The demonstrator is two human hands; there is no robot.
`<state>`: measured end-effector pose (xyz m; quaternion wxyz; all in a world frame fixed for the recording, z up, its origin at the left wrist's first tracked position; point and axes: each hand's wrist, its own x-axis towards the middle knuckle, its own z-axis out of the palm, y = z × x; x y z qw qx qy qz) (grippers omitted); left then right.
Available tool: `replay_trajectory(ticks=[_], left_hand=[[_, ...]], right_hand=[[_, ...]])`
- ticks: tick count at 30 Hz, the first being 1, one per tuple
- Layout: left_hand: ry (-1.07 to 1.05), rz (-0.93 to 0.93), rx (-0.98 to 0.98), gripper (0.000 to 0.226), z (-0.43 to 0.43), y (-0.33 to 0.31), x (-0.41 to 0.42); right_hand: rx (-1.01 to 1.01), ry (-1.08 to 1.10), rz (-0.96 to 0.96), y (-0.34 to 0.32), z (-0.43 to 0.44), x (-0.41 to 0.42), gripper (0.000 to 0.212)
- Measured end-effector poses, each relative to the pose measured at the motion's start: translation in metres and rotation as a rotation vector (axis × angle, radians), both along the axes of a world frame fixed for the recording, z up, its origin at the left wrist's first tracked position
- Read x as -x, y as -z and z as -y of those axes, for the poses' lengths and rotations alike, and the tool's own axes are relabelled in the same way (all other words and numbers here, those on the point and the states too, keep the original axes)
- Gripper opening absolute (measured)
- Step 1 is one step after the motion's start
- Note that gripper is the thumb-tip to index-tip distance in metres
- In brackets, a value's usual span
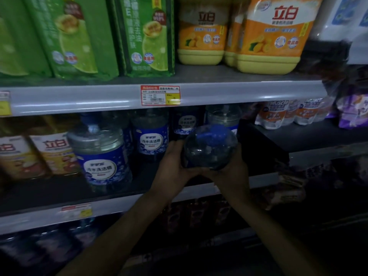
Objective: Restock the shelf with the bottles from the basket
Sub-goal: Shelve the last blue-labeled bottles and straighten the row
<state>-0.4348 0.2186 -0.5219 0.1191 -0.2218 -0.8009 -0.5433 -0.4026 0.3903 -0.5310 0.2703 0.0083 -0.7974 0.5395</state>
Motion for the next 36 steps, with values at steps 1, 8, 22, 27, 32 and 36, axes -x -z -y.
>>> replay_trajectory(ticks=[1, 8, 22, 27, 32, 36], left_hand=[[-0.022, -0.006, 0.002, 0.075, 0.006, -0.001, 0.003], [-0.097, 0.068, -0.084, 0.072, 0.029, -0.001, 0.022], [-0.079, 0.187, -0.246, 0.067, 0.016, -0.007, 0.037], [-0.107, 0.241, -0.26, 0.054, 0.015, -0.005, 0.025], [-0.124, 0.429, -0.354, 0.036, 0.017, -0.004, 0.011], [-0.097, 0.627, -0.493, 0.033, 0.019, -0.005, -0.001]], right_hand=[[0.005, -0.011, 0.004, -0.001, 0.008, 0.004, 0.11], [0.046, -0.036, 0.056, 0.003, 0.036, 0.031, 0.098], [0.14, -0.051, 0.144, 0.006, 0.034, 0.051, 0.095], [0.149, -0.103, 0.259, 0.002, 0.025, 0.043, 0.076], [0.216, -0.112, 0.406, -0.001, 0.013, 0.031, 0.054], [0.279, -0.151, 0.481, -0.001, 0.015, 0.027, 0.051]])
